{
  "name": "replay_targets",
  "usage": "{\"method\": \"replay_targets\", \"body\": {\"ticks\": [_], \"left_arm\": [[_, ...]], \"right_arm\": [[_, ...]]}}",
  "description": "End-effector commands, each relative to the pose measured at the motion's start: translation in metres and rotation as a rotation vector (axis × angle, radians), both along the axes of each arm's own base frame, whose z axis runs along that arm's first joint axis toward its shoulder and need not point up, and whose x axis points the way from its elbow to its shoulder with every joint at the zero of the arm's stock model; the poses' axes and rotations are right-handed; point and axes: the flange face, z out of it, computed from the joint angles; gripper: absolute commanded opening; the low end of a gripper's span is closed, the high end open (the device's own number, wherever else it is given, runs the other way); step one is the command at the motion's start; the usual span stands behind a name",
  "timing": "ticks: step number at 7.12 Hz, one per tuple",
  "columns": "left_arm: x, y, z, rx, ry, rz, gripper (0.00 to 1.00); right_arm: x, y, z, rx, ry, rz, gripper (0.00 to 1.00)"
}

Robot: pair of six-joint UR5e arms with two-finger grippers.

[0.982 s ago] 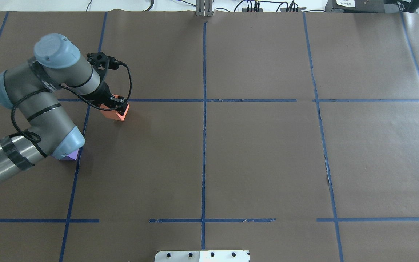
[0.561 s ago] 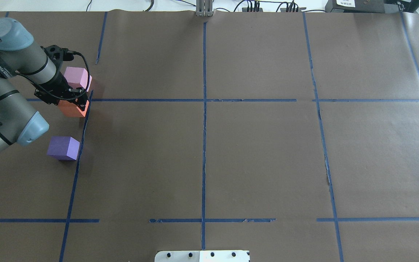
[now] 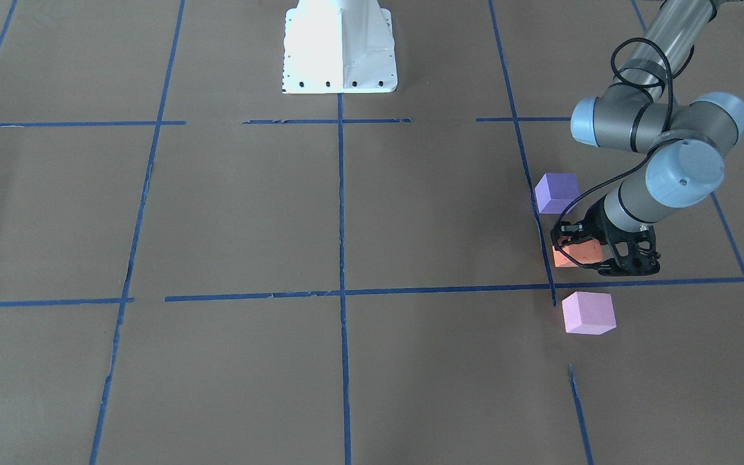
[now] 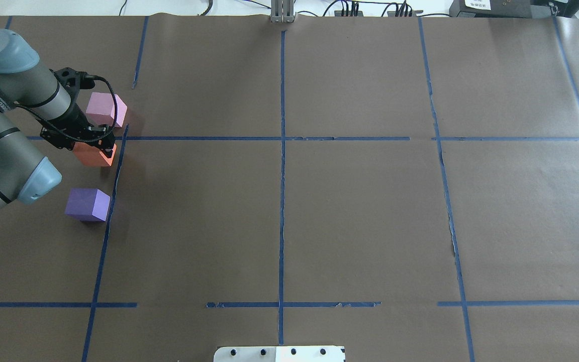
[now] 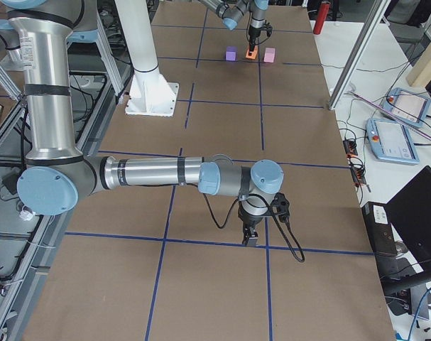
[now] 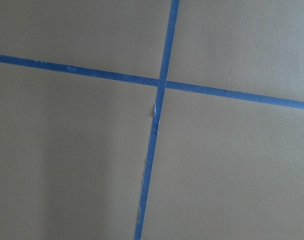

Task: Arrange blocks in a line
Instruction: 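Carry the orange cube with the left gripper between pink and purple cubes, then open the left gripper and lift it away from the cubes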

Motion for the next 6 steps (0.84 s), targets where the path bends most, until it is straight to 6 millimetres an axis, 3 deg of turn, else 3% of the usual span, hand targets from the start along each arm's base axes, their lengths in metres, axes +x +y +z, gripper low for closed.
{"method": "replay_targets", "body": {"ticks": [1,2,3,5,6], "left_arm": [[-0.001,0.001,0.002,-0.001,0.000,-0.001,0.99],[-0.007,-0.002,-0.002,0.008,0.004,-0.008,0.99],[-0.037,-0.018,-0.003,0.009,0.001,-0.054,0.99],[-0.140,-0.041,-0.029,0.058,0.007,-0.172,0.99],[-0.188,-0.045,-0.033,0.111,-0.037,-0.112,0.99]], "right_arm": [[0.001,0.000,0.000,0.001,0.000,0.000,1.00],[0.001,0.000,0.000,0.000,0.000,0.001,1.00],[0.000,0.000,0.000,0.000,0.000,0.000,1.00],[0.001,0.000,0.000,0.000,0.000,0.001,1.00],[0.000,0.001,0.001,-0.002,0.000,0.000,1.00]]}}
